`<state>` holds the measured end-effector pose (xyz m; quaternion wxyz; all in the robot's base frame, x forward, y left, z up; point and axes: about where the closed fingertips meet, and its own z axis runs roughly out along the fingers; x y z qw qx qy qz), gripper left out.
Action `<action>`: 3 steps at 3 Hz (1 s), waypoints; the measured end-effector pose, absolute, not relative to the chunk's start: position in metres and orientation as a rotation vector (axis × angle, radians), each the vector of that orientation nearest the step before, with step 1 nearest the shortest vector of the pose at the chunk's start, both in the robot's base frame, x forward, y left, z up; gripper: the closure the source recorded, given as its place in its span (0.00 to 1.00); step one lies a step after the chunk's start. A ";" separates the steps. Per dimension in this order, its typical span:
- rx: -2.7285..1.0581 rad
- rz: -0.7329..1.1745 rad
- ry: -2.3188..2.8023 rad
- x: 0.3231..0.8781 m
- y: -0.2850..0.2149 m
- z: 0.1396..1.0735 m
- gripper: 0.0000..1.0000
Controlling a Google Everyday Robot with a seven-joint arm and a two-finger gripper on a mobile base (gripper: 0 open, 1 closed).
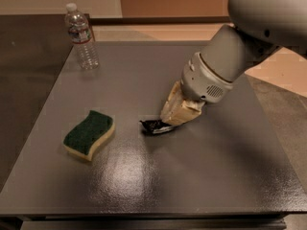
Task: Move rxbar chocolate near sponge
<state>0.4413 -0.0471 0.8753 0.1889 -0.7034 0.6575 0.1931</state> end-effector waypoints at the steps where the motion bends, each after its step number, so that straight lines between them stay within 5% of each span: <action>1: -1.987 0.585 1.789 0.433 -0.008 0.880 1.00; 3: -1.982 0.576 1.731 0.430 0.034 0.873 0.59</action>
Offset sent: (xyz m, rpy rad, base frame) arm -0.0115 0.0987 0.0005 0.0927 -0.0562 0.0673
